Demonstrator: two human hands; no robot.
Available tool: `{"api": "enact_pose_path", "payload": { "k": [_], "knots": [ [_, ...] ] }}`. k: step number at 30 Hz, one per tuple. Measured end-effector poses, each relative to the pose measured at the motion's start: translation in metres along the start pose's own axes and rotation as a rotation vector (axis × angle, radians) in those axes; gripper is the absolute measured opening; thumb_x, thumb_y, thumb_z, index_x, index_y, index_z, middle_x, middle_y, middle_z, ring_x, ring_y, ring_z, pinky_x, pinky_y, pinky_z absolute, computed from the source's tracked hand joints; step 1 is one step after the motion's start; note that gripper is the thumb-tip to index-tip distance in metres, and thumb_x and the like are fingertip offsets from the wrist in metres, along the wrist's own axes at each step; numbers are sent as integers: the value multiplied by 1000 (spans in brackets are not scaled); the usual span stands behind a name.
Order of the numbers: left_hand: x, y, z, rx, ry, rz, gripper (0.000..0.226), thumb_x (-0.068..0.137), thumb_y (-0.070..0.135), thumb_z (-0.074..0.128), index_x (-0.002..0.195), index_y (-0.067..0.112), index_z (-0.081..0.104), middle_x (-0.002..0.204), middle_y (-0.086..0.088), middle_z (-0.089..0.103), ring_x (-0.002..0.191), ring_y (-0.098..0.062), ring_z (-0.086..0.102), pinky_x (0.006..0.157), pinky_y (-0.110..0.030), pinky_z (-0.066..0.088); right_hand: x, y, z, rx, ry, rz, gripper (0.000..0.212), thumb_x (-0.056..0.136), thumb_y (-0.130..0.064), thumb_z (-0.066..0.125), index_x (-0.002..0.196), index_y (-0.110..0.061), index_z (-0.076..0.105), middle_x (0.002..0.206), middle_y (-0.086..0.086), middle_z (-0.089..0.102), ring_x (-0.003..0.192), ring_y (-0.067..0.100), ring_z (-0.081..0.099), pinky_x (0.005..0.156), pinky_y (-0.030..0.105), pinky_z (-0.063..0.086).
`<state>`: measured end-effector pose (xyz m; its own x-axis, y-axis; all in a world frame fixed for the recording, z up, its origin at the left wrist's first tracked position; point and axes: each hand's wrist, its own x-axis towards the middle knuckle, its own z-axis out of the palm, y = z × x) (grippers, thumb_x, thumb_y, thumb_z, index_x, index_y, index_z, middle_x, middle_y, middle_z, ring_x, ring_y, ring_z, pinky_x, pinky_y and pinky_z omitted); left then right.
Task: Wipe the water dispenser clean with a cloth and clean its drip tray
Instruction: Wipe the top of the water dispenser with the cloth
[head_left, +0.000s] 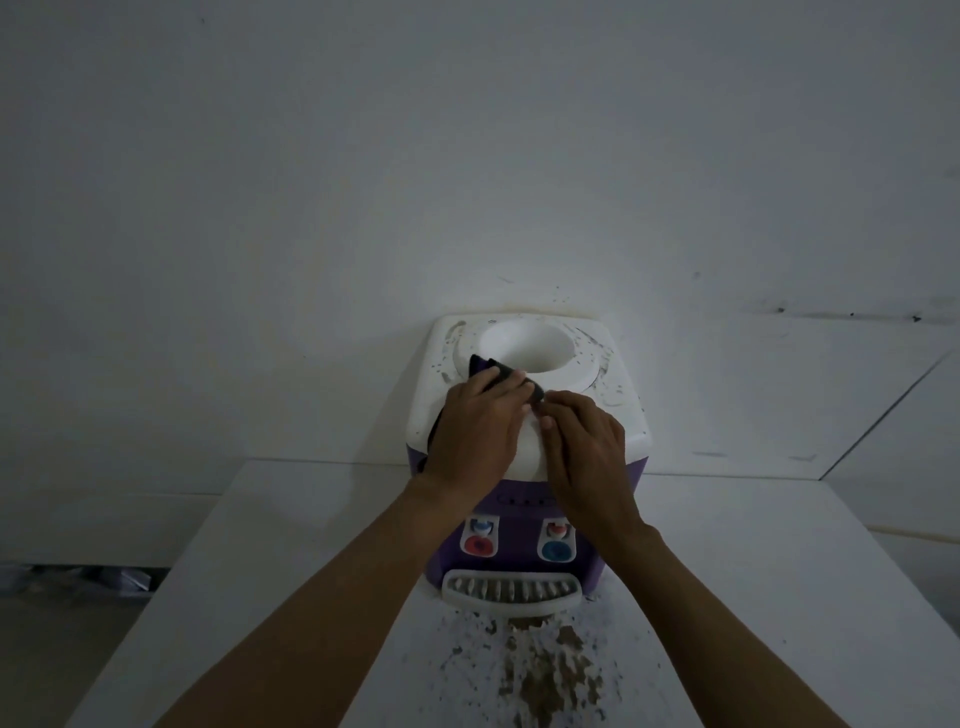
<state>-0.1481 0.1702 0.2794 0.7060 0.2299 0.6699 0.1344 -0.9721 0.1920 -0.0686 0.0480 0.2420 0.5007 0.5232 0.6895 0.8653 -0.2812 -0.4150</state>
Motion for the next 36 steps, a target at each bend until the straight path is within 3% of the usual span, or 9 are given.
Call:
{"api": "enact_pose_path", "payload": {
  "k": [3, 8, 14, 17, 20, 22, 26, 31, 36],
  "knots": [
    [22, 3, 0, -27, -51, -113, 26, 98, 12, 52, 120, 7, 67, 125, -10, 66, 121, -29, 55, 99, -44, 43, 0, -1, 0, -18, -24, 14, 46, 100, -43, 30, 114, -14, 64, 122, 4, 60, 113, 20, 54, 102, 32, 34],
    [25, -6, -3, -1, -29, -350, 32, 103, 18, 41, 126, 8, 61, 132, -10, 60, 123, -30, 49, 99, -40, 35, 5, -2, -7, -62, -69, -22, 36, 98, -32, 37, 113, -12, 63, 121, 6, 58, 110, 20, 55, 98, 33, 37],
    [5, -10, -2, -93, -49, -127, 30, 96, 14, 54, 124, 8, 64, 130, -10, 62, 125, -32, 52, 101, -47, 41, 8, 4, -3, -81, -72, -48, 30, 93, -25, 48, 118, -13, 60, 127, 9, 57, 117, 24, 51, 101, 33, 30],
    [18, -12, -7, -84, -70, -229, 32, 101, 17, 46, 128, 8, 61, 135, -9, 59, 129, -29, 48, 104, -42, 36, 9, 2, 3, -129, -54, -51, 28, 92, -21, 49, 116, -12, 61, 125, 8, 59, 115, 25, 52, 100, 33, 30],
    [27, -19, -12, -65, -77, -372, 33, 103, 18, 39, 127, 9, 59, 130, -10, 60, 119, -29, 51, 95, -38, 37, 12, -1, 3, -146, -54, -56, 30, 91, -22, 48, 114, -11, 62, 124, 9, 59, 114, 26, 53, 99, 34, 30],
    [26, -24, -15, -51, -85, -399, 34, 103, 19, 39, 131, 9, 57, 134, -9, 58, 121, -29, 50, 97, -38, 36, 13, -1, 3, -149, -52, -60, 28, 91, -21, 49, 113, -11, 63, 123, 9, 60, 113, 27, 54, 98, 34, 30],
    [6, -27, -14, -44, -74, -350, 33, 102, 17, 44, 129, 5, 59, 129, -12, 62, 123, -30, 51, 99, -40, 37, 12, -3, 3, -142, -35, -56, 32, 91, -24, 42, 113, -11, 62, 122, 8, 59, 113, 25, 51, 98, 35, 34],
    [-16, -31, -14, -52, -30, -187, 29, 91, 14, 51, 108, 4, 72, 113, -13, 71, 109, -35, 63, 88, -53, 52, 12, -5, 6, -145, 3, -46, 30, 91, -23, 43, 111, -12, 62, 121, 7, 59, 113, 25, 51, 97, 36, 34],
    [-23, -18, -13, -47, -88, -18, 33, 96, 22, 45, 114, 11, 70, 119, -6, 69, 115, -30, 59, 92, -45, 49, 12, -4, 7, -146, 13, -70, 26, 90, -21, 49, 111, -14, 63, 120, 7, 60, 111, 26, 52, 97, 36, 33]
  ]
}}
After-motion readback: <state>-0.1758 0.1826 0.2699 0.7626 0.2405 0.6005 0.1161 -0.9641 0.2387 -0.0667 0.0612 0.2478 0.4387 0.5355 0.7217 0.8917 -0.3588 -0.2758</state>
